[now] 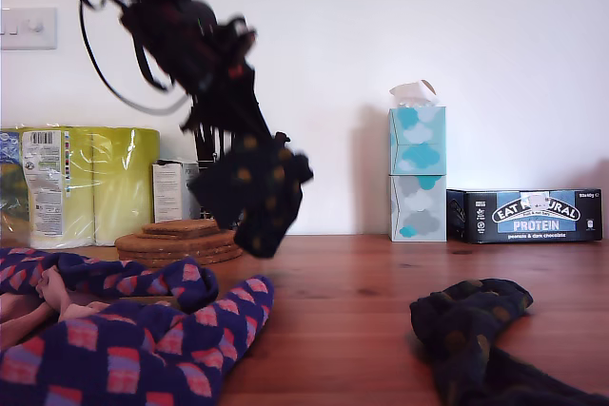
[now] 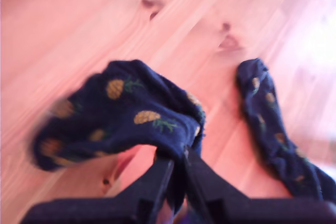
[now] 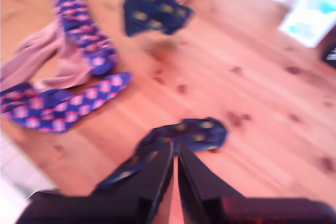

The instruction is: Pair up the socks based on colour and pattern, by placing each sock on top of its pair

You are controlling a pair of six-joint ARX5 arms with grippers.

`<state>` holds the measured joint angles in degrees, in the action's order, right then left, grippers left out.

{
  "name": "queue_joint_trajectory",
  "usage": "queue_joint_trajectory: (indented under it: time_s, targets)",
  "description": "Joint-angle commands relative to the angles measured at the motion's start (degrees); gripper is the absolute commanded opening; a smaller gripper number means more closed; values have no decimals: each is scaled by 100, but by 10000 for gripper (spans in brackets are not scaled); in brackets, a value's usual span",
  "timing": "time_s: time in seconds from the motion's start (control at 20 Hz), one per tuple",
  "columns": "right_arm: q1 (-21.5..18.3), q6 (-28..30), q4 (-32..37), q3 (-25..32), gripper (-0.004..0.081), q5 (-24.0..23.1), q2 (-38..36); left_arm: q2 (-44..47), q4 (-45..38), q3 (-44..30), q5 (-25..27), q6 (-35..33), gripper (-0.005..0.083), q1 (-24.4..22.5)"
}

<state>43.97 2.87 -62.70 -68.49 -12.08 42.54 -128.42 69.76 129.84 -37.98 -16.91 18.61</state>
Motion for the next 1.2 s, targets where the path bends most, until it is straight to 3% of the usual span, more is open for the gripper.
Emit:
queue_joint_trajectory:
  time_s: [0.0,0.15,0.4,0.75,0.95,1.15]
  targets:
    - [-15,-22,35,79,-13,-249,-26,448,118,-4,-9,9,-21,-7]
    - [-26,66,98,92,-13,-614,-98,798,243,-4,-9,7,-21,-4]
    - [-26,-17,319,101,-13,-651,-551,1285,411,-7,66,-4,-21,35]
    - [-26,-90,354,522,-13,-651,-699,1827,785,-192,1263,-20,-21,531]
    - [-26,-92,538,999,-13,-649,-791,2267,632,-1257,1491,-61,-21,793]
    - [-26,-63,793,1281,-13,-647,-1062,3239,-542,-3075,1484,262,-21,968]
